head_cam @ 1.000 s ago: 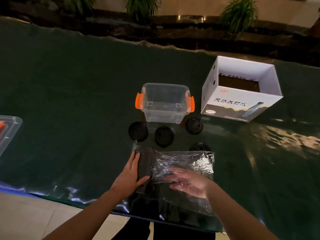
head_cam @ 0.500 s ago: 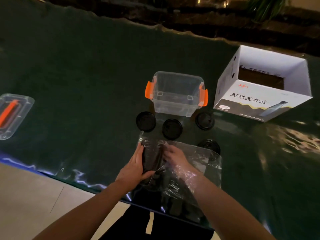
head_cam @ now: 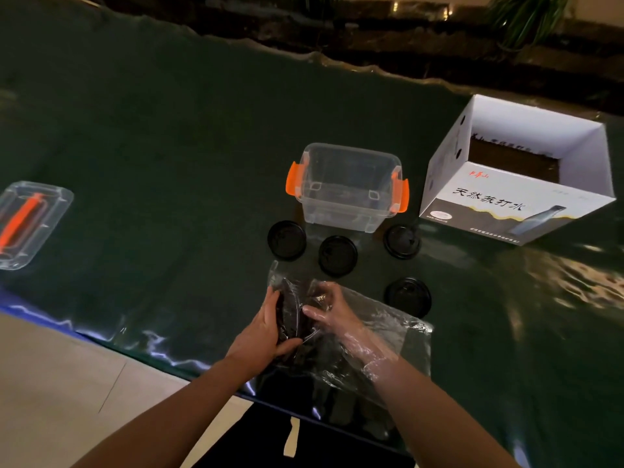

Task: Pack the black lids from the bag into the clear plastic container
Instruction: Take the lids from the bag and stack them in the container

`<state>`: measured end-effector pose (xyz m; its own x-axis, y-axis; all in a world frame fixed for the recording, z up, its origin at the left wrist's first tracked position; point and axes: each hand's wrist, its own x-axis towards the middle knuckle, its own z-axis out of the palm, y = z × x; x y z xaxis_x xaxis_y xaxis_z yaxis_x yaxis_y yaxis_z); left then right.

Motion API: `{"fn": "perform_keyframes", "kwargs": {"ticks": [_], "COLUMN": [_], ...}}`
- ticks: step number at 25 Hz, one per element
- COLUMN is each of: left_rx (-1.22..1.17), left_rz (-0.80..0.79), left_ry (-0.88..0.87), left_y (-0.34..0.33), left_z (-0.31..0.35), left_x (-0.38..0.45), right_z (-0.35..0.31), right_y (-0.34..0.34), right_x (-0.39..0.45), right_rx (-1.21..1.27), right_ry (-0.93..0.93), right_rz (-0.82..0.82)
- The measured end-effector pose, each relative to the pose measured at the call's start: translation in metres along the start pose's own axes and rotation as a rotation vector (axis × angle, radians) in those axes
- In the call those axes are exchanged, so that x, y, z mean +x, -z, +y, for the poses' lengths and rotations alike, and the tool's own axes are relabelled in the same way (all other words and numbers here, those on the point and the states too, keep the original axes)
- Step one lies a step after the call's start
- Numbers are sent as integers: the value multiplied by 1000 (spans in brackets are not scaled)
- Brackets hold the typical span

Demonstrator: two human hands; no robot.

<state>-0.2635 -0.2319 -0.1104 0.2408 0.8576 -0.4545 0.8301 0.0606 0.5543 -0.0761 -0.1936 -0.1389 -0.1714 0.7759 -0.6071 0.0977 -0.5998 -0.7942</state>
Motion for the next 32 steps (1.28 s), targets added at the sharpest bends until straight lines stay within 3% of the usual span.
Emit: {"fn": "perform_keyframes", "kwargs": {"ticks": [8,17,22,28,32], "left_rx": [-34,-3,17,64,65], "left_rz": [-8,7,38,48,56], "left_ry": [70,60,-15,-88,-84], "left_y": [1,-3,-5,-5,-3], "left_z": [1,0,1,3,0], "left_x": [-1,1,2,2,2], "right_z": [0,8,18,9,17], "right_y": [-6,-4,-1,14,18], "right_x": [4,7,-12,-17,-24], "right_rx": [9,66,-1,-310,-510], "right_ry": [-51,-90,-2,-42,140], "right_rz": [4,124,186,154,151]}}
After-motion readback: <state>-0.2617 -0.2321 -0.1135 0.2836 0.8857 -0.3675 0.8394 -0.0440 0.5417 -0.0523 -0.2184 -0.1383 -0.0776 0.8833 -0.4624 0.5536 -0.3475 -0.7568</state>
